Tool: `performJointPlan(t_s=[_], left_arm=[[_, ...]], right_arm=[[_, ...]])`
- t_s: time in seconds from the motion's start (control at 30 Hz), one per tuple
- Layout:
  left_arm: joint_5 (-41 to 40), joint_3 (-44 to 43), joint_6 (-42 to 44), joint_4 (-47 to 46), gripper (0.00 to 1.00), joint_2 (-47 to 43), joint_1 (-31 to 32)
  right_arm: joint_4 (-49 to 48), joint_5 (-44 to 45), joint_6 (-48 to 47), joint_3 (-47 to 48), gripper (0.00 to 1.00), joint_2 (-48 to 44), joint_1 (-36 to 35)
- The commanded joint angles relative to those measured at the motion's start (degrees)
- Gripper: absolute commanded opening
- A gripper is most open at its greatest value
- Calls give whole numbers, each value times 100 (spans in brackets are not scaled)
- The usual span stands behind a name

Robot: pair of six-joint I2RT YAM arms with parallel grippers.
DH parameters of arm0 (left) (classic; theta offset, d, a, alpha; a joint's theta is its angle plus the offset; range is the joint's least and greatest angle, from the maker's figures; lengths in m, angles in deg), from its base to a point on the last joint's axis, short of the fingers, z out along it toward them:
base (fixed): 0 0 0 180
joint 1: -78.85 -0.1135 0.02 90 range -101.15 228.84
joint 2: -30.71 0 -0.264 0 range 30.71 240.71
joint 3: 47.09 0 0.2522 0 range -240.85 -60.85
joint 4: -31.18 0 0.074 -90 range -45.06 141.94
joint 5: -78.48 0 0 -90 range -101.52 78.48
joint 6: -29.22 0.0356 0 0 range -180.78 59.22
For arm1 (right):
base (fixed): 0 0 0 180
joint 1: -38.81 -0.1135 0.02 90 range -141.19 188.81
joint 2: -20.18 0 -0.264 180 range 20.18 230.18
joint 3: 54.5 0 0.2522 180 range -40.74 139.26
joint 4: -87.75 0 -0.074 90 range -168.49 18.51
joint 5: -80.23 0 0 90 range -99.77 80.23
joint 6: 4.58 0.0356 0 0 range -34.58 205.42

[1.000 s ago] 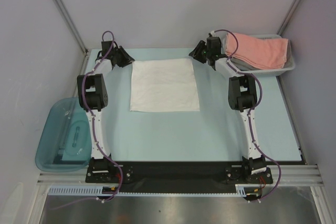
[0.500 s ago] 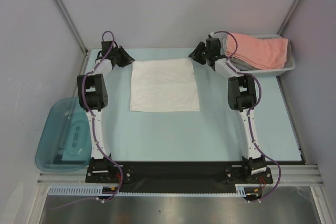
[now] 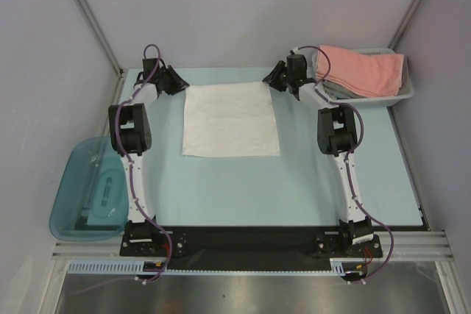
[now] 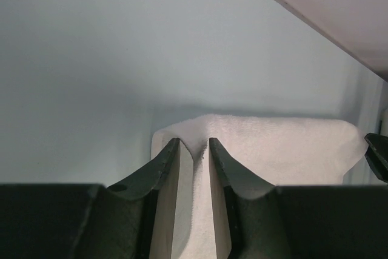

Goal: Fold and stack the towels
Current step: Fold the towel

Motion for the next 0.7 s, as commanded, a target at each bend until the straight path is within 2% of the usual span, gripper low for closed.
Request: performJointPlan(t_s=[0.0, 0.23, 0.37, 0.5, 0.67], left_arm=[[125, -219, -85, -206, 31, 27, -49], [186, -246, -146, -268, 24, 80, -49], [204, -263, -181, -312, 15, 115, -58], [222, -263, -190, -408, 10, 107, -67], [283, -255, -208, -584, 1, 63, -102]], right_arm=[[-128, -65, 132, 418, 36, 198, -33], [-75, -127, 176, 744, 22, 365, 37], [-101, -206, 167, 779, 11, 410, 64], [-267, -302, 158, 683, 6, 366, 90], [-714, -469, 185, 419, 5, 260, 204]])
